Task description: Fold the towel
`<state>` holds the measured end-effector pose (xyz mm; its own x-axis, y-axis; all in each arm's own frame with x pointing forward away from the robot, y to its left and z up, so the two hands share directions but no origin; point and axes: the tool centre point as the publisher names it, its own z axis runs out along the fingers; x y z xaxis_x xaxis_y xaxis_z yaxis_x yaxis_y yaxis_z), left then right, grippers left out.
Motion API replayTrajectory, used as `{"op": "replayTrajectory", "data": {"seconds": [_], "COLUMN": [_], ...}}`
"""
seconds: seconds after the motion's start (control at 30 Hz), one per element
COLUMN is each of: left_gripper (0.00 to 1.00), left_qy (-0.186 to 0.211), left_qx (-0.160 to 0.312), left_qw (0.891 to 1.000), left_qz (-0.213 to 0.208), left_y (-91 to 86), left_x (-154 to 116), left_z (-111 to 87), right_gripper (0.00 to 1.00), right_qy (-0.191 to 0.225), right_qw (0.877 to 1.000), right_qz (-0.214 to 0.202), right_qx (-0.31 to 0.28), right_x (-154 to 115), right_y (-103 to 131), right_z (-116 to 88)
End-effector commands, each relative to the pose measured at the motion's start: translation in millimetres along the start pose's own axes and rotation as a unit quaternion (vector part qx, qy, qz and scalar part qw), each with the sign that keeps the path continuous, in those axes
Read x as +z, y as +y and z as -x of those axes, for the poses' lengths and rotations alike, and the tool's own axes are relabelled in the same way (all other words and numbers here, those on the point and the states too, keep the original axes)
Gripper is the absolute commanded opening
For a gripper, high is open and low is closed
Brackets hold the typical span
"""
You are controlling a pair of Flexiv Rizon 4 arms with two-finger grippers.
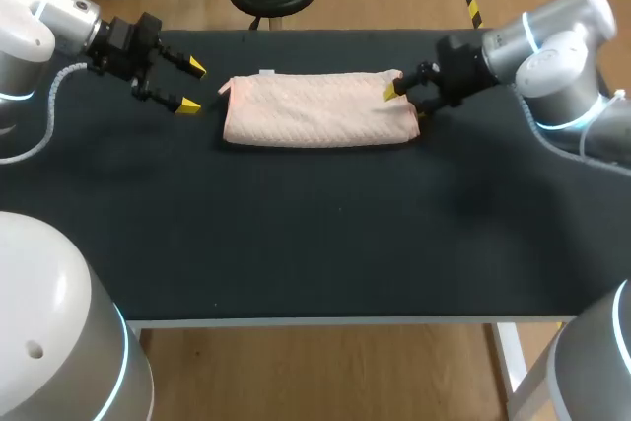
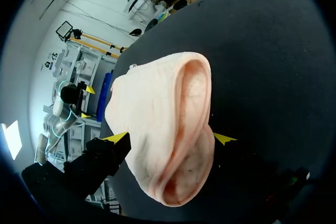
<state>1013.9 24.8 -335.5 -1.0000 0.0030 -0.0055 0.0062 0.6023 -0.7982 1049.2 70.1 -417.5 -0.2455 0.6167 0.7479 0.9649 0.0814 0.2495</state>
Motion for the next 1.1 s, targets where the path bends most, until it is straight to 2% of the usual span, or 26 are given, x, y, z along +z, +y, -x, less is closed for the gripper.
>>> {"op": "replayTrajectory", "data": {"seconds": [0.03, 0.13, 0.17, 0.23, 0.3, 0.33, 0.53, 0.8, 0.93, 1.1], "left_gripper": [1.00, 1.00, 1.00, 1.00, 1.00, 1.00, 1.00, 1.00, 1.00, 1.00], "left_qy": [-0.002, -0.002, -0.002, -0.002, -0.002, -0.002, -0.002, -0.002, -0.002, -0.002], "left_qx": [0.001, 0.001, 0.001, 0.001, 0.001, 0.001, 0.001, 0.001, 0.001, 0.001], "left_qw": [1.000, 1.000, 1.000, 1.000, 1.000, 1.000, 1.000, 1.000, 1.000, 1.000], "left_qz": [0.000, 0.000, 0.000, 0.000, 0.000, 0.000, 0.000, 0.000, 0.000, 0.000], "left_y": [0.4, 0.4, 0.4, 0.4, 0.4, 0.4, 0.4, 0.4, 0.4, 0.4], "left_x": [0.6, 0.6, 0.6, 0.6, 0.6, 0.6, 0.6, 0.6, 0.6, 0.6], "left_z": [-0.9, -0.9, -0.9, -0.9, -0.9, -0.9, -0.9, -0.9, -0.9, -0.9], "right_gripper": [1.00, 1.00, 0.94, 0.46, 0.11, 0.00, 0.00, 0.00, 0.00, 0.00], "right_qy": [0.002, -0.003, -0.005, -0.011, -0.022, -0.028, -0.087, -0.150, -0.175, -0.190], "right_qw": [1.000, 1.000, 1.000, 1.000, 1.000, 1.000, 0.996, 0.988, 0.984, 0.981], "right_qz": [-0.009, -0.013, -0.014, -0.015, -0.013, -0.011, 0.005, 0.023, 0.021, 0.012], "right_qx": [-0.001, -0.001, 0.000, 0.001, 0.004, 0.003, 0.003, 0.004, -0.007, -0.018], "right_x": [22.7, 29.5, 31.2, 33.9, 35.0, 34.7, 26.5, 25.1, 38.6, 77.5], "right_y": [9.1, 9.9, 10.0, 9.8, 9.6, 9.6, 13.6, 31.4, 44.8, 63.9], "right_z": [4.1, 0.3, -0.7, -3.1, -6.3, -8.9, -28.7, -70.1, -98.5, -133.2]}}
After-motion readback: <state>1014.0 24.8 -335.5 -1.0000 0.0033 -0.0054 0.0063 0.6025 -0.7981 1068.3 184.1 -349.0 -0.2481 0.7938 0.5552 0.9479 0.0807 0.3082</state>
